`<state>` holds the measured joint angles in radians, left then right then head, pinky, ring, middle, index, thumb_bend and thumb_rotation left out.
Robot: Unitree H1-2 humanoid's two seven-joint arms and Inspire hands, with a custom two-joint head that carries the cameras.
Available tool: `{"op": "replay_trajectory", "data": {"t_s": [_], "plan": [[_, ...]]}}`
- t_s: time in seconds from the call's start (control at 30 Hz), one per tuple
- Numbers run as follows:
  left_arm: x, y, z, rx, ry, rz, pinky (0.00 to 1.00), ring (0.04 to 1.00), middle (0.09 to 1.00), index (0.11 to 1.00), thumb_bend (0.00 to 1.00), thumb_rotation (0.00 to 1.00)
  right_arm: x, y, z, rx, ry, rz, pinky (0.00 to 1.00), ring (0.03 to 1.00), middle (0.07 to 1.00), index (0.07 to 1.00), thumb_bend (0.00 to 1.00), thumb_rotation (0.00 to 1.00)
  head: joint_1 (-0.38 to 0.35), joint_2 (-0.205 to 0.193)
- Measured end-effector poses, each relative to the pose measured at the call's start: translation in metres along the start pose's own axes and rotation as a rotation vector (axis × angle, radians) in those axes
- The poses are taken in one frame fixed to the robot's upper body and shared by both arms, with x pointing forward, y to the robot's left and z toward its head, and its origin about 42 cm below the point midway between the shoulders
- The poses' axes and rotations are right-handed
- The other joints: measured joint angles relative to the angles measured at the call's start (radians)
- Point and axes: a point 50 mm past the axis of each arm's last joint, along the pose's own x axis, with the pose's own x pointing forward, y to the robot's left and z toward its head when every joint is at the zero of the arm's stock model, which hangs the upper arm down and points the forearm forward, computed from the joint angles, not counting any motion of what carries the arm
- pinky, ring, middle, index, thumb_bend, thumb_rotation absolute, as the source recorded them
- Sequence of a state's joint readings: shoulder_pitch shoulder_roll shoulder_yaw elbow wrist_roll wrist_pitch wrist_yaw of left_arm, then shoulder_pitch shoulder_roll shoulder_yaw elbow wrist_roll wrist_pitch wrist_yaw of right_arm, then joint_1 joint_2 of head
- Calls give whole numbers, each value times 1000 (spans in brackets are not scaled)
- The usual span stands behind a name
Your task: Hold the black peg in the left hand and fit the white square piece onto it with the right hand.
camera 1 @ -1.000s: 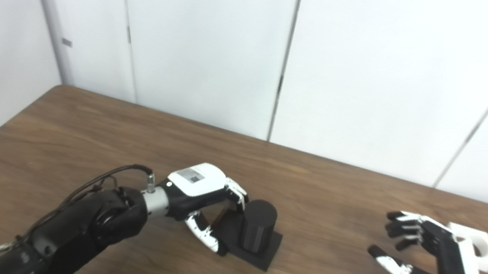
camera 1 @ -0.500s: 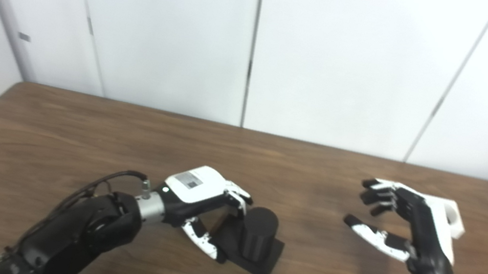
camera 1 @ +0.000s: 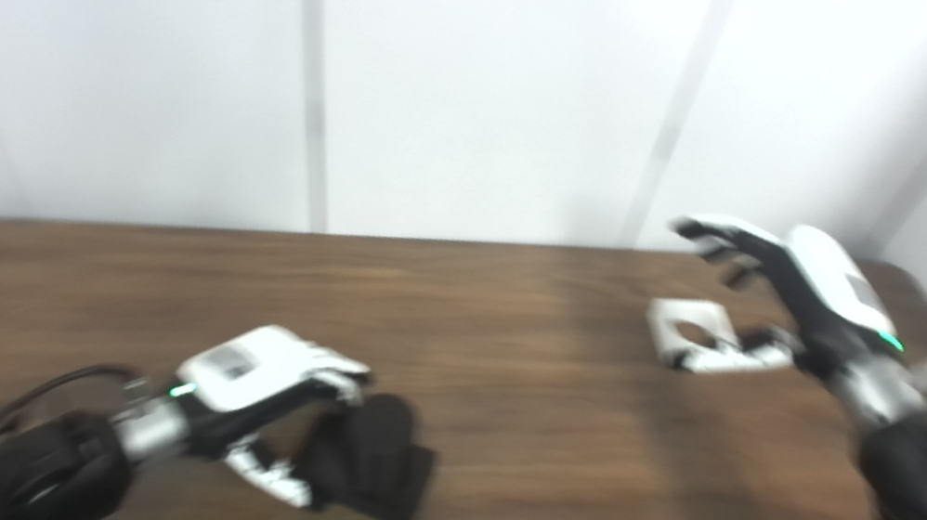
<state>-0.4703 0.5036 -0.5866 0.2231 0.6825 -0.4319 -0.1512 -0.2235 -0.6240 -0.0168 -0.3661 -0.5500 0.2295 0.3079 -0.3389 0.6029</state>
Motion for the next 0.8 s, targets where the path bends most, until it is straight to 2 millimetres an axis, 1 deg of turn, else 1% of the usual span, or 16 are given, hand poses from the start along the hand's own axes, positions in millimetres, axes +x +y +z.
{"op": "replay_trajectory", "data": {"t_s": [0.03,0.13,0.17,0.2,0.23,0.33,0.4,0.43,0.5,0.7,0.8], "plan": [[0,-1,0,-1,-2,3,783,824,847,493,523,64,1,-2,0,-27,9,16,638,812,867,790,766,65,-37,-18],[-1,-3,0,-16,-2,9,778,822,848,493,523,63,7,-10,-1,-106,54,37,660,829,875,787,756,90,-57,-29],[-1,-4,-1,-20,-2,12,775,819,844,493,523,63,9,-16,-2,-135,70,33,670,838,876,782,751,93,-81,-41],[-2,-4,-1,-21,-3,13,772,817,840,492,523,63,11,-19,-2,-153,79,29,688,854,882,783,740,99,-81,-41],[-2,-4,-1,-20,-4,14,771,818,837,492,523,63,14,-22,-3,-169,88,26,707,871,888,785,741,110,-101,-49],[-3,-4,-2,-21,-6,13,764,815,831,491,523,61,22,-25,-10,-183,122,65,747,901,916,809,852,169,-115,-54],[-4,-5,-2,-30,-5,13,765,816,833,491,523,60,26,-24,-16,-197,141,125,753,916,938,833,927,217,-132,-64],[-4,-5,-3,-32,-4,13,761,812,832,491,523,60,28,-23,-19,-205,150,152,785,939,960,855,959,245,-135,-67],[-5,-6,-3,-32,-6,14,757,809,832,491,523,59,32,-20,-25,-226,174,215,815,956,976,873,981,259,-140,-74],[-8,-6,-4,-38,-9,13,763,815,837,491,523,60,47,-7,-32,-286,225,301,835,965,978,881,974,219,-146,-81],[-9,-7,-4,-33,-14,17,760,814,837,491,523,61,54,-4,-39,-296,252,319,830,960,974,881,974,226,-157,-87]]}}
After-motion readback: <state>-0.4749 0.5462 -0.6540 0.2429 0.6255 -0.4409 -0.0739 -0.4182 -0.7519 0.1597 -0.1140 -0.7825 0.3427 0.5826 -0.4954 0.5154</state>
